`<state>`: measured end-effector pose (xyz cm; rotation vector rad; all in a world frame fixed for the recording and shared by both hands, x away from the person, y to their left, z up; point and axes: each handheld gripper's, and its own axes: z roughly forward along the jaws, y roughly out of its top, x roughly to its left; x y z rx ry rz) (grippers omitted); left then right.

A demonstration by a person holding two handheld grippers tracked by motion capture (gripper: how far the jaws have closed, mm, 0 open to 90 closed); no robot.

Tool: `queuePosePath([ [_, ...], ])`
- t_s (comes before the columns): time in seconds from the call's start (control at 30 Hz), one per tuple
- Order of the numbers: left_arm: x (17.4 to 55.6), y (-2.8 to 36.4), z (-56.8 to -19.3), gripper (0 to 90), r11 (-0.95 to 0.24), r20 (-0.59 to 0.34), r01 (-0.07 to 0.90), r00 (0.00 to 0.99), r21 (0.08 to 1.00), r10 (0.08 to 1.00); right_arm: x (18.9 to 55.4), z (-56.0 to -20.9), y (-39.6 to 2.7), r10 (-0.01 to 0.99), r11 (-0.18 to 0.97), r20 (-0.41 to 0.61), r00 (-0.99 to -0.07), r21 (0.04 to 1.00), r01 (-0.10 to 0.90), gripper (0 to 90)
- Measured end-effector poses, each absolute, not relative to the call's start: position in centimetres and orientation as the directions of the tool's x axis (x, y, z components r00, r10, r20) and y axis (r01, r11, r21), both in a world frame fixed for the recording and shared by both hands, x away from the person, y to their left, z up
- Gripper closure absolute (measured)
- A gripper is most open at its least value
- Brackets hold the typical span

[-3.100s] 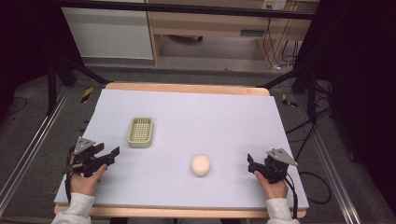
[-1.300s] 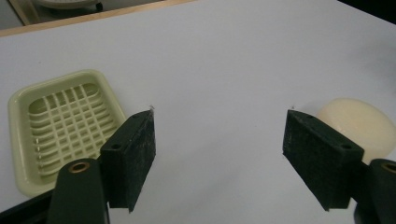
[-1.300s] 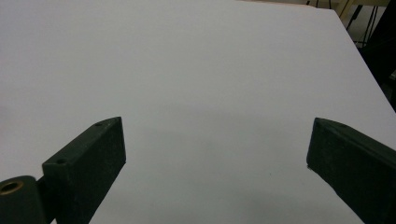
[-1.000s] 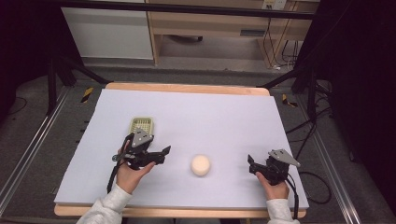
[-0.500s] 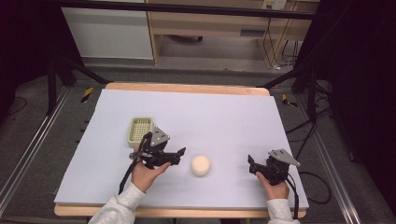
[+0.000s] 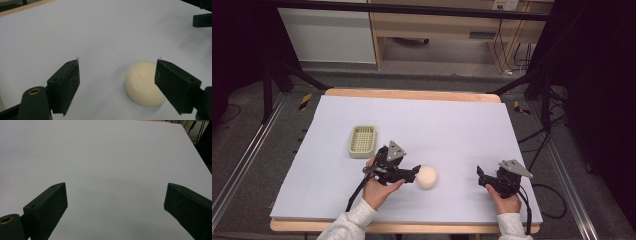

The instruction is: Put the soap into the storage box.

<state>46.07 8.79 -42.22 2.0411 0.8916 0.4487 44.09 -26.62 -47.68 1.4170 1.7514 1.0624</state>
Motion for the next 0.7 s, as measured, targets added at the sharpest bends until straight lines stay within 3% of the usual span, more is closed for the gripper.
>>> queuePosePath([
  [0.7, 45.8, 6.0, -43.8, 18.1, -0.439, -0.017, 0.443, 0.718, 0.782, 0.695, 44.0, -47.8, -26.4, 0.979, 0.083, 0.014, -0.205, 0.886, 0.456, 5.1],
])
